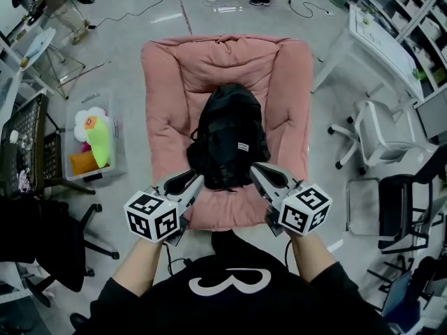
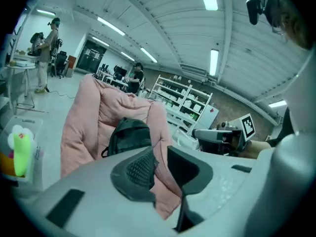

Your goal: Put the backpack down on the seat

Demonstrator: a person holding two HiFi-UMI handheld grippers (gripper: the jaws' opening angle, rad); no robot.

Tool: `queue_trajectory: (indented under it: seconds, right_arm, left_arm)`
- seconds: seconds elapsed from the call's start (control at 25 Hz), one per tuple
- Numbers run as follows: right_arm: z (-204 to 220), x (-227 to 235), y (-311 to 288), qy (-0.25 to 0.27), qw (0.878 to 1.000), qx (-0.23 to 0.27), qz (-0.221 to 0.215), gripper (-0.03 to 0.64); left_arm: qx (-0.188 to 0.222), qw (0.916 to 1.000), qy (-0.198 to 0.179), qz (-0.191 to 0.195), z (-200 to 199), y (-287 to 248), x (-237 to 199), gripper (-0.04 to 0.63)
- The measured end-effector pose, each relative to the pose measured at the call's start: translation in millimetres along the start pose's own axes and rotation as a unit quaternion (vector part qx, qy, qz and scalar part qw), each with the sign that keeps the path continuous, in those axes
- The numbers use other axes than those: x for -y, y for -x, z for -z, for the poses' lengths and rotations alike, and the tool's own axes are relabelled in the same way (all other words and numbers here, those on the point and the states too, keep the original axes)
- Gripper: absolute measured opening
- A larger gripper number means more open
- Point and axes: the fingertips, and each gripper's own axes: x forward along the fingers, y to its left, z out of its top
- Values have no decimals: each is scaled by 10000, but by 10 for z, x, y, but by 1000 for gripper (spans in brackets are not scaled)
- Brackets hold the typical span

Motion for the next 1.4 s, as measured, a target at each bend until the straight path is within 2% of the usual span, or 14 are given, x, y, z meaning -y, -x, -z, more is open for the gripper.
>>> queue_trajectory:
  seconds: [0.08,0.24,0.36,0.44,0.56,0.68,0.92,1.4]
  right_arm:
    - [-42,-287,183,71,9998,144,-147,5]
    - [-113,-815,553,-112,9976,448,-516,5]
    - [-148,-1150,807,259,9967,504,-581,5]
    - [-154,-1360,955,526,9952,522,-635,3]
    - [-184,-1576,1178,315,9937,734,-782,3]
    - [-169,-1728,1353,385,9931,797,-763,3]
    - [-113,-1993,1549,733,9915,807,-714,3]
    - [123,-2110,1620,804,9919,699,-697,3]
  left_arm:
    - [299,9993,-12,201,-83,272,282,22]
    - [720,9967,-181,327,-190,788,746,8]
    - [893,9943,-440,377,-236,1105,1045,6]
    - [964,9924,-638,413,-236,1275,1226,6]
    - [1038,9893,-905,476,-188,1442,1466,6]
    - [1061,9882,-974,527,-114,1569,1655,6]
    - [1104,9860,-1122,550,-21,1827,1860,6]
    - [1017,9853,-1267,531,183,1938,1928,6]
